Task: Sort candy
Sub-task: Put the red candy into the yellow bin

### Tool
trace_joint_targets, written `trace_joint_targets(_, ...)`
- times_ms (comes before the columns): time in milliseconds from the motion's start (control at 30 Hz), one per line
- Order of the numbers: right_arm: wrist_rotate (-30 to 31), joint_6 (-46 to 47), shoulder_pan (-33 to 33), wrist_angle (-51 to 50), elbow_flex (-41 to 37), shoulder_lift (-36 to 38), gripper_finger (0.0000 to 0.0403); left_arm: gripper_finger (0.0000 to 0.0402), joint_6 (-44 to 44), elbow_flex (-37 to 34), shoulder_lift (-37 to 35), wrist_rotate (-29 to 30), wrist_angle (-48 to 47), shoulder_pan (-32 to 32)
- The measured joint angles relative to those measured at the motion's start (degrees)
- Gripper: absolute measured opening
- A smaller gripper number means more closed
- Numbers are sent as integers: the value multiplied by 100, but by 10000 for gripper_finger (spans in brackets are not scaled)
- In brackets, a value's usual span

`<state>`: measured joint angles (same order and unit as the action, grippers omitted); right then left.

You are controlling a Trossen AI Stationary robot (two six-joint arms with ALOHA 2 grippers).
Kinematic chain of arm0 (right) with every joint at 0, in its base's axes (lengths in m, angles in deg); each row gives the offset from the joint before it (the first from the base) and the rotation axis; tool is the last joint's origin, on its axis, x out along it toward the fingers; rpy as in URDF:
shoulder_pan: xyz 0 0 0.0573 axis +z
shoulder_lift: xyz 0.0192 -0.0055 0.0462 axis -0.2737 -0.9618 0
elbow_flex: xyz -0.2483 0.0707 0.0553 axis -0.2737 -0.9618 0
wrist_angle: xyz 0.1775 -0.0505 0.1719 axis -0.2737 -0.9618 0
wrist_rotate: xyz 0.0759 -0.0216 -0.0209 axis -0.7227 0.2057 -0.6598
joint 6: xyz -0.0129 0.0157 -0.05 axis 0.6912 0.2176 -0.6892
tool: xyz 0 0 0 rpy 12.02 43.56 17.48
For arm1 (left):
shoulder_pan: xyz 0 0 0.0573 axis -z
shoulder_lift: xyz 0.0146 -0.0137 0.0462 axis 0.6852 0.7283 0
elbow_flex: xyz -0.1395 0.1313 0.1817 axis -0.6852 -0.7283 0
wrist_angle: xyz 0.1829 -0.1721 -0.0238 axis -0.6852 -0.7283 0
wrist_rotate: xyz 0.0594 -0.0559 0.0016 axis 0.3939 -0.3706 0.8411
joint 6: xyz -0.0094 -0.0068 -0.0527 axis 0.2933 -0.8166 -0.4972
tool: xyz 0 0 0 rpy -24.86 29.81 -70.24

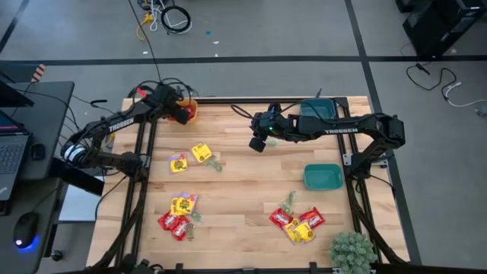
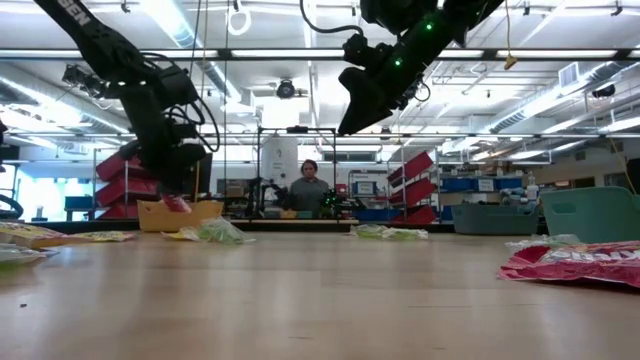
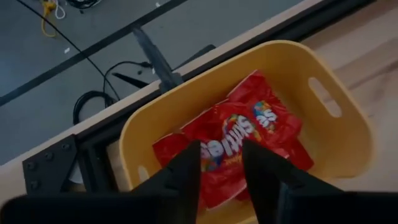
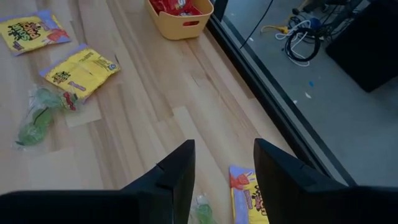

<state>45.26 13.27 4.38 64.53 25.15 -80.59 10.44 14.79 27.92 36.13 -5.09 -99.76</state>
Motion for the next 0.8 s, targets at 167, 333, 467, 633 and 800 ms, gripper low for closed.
trace_joint_targets(167, -62, -128, 0, -2, 0, 0, 144, 135, -3, 0, -42, -92, 106, 136)
trace_joint_targets(333, -109, -153, 0, -7, 0, -2, 106, 100, -145, 0, 41, -364, 209, 137)
trace_joint_targets(467, -236, -159, 0, -7, -2, -4, 52, 30, -136, 0, 328, -360, 201, 16)
trace_joint_targets(633, -298, -160, 1, -7, -2, -4, 6, 9, -144, 0, 908, -336, 382, -124)
trace_joint_targets(800, -299, -155, 2, -55, -2, -4, 16, 3, -149, 4, 1206, -364, 741, -162)
